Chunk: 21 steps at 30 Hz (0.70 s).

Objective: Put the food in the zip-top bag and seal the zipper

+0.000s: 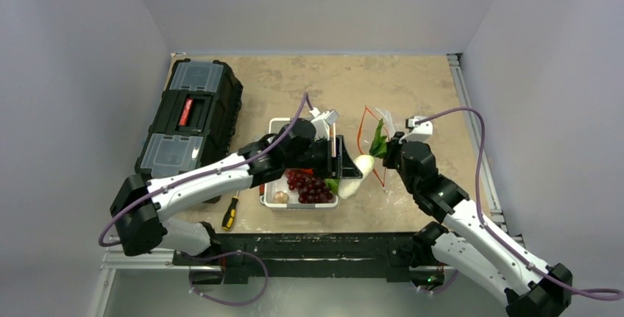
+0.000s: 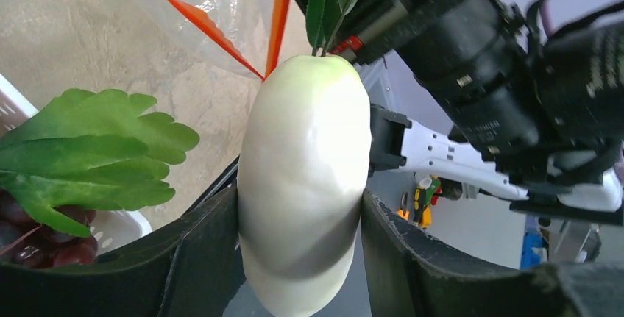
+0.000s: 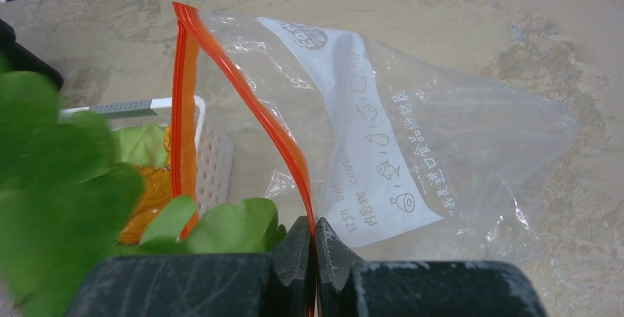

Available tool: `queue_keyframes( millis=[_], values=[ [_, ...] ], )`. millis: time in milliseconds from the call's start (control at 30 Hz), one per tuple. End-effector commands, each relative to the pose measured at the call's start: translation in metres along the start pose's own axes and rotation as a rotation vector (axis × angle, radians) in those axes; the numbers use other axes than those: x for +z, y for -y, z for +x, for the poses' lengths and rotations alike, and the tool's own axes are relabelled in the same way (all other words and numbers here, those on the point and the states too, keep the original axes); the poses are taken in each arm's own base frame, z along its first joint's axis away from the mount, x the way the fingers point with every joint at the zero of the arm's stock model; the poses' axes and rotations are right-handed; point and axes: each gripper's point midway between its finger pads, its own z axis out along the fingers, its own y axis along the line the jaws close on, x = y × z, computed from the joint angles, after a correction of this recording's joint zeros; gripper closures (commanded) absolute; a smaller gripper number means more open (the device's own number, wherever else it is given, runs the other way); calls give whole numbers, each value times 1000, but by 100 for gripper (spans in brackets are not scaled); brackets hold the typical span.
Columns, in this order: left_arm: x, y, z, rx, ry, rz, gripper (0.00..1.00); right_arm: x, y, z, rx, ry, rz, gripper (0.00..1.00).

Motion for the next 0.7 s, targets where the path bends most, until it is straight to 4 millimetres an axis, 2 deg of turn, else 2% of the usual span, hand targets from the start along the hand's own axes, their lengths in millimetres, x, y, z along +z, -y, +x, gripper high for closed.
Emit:
queue_keyframes(
  millis=[0,267,467,667],
  values=[
    [14,5,-17,-139,-13,-51,100,-2,-5,-11,32,45,-26,100],
    [50,7,-36,-362,-65,93,100,-5,-5,-14,33,56,-35,100],
    [60,-14,-50,-394,-4,-45,100,-6,-8,-14,23,57,-58,100],
    [78,-20,-67,-409,48,-73,100,-7,-14,-12,20,52,-94,100]
  ],
)
